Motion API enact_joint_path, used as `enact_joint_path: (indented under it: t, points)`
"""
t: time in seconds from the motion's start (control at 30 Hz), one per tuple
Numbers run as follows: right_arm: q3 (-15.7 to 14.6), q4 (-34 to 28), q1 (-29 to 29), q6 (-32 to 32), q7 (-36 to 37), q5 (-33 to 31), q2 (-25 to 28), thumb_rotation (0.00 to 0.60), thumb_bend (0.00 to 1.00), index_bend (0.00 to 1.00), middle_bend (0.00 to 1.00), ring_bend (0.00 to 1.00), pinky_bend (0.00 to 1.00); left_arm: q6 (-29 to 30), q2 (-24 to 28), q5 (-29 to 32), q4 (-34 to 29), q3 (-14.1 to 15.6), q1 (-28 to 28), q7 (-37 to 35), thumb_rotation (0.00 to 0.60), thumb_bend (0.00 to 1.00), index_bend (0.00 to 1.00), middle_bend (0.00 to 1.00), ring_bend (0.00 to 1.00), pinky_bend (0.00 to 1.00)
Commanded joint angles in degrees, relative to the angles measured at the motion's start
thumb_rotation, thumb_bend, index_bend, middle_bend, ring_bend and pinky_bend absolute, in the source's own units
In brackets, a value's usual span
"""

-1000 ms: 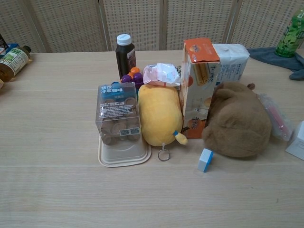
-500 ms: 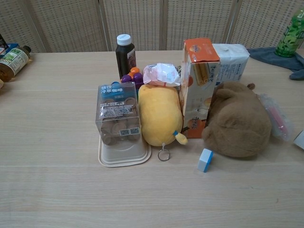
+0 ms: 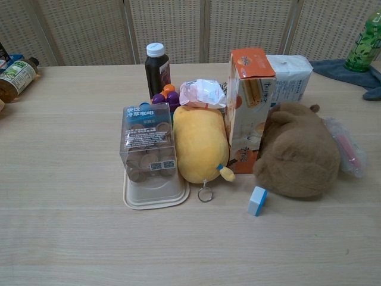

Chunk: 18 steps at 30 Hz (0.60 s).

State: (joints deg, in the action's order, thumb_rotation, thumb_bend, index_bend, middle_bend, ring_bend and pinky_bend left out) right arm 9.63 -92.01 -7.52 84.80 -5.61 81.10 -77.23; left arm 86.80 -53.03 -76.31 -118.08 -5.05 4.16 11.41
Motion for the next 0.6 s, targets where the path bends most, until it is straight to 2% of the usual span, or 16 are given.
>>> enact_joint_path:
  t: [0.03, 0.3, 0.43, 0.6]
  points:
    - [2.15, -6.86, -0.76, 2.13, -3.19, 1.94, 3.54, 0.600, 0.00, 0.37, 0.64, 0.60, 0.69, -0.05, 0.05, -0.01, -0.02, 0.02, -0.01, -0.07, 0.600, 0.00, 0.16, 0.00, 0.00, 0.00]
    - [6.43, -16.64, -5.75, -0.16, -12.67, 1.36, 5.26, 0.600, 0.00, 0.38, 0.64, 0.60, 0.69, -0.22, 0.06, 0.06, 0.06, 0.01, 0.07, -0.11, 0.600, 0.00, 0.16, 0.00, 0.00, 0.00]
    - [7.55, -19.88, -7.63, -0.96, -17.14, 0.44, 5.06, 0.600, 0.00, 0.38, 0.64, 0.60, 0.69, -0.30, 0.04, 0.30, 0.12, -0.06, 0.11, -0.08, 0.600, 0.00, 0.16, 0.00, 0.00, 0.00]
    - [7.57, -22.40, -8.64, -0.66, -20.77, 0.42, 4.72, 0.600, 0.00, 0.38, 0.64, 0.60, 0.69, -0.51, 0.02, 0.31, 0.11, 0.00, 0.18, -0.09, 0.600, 0.00, 0.16, 0.00, 0.00, 0.00]
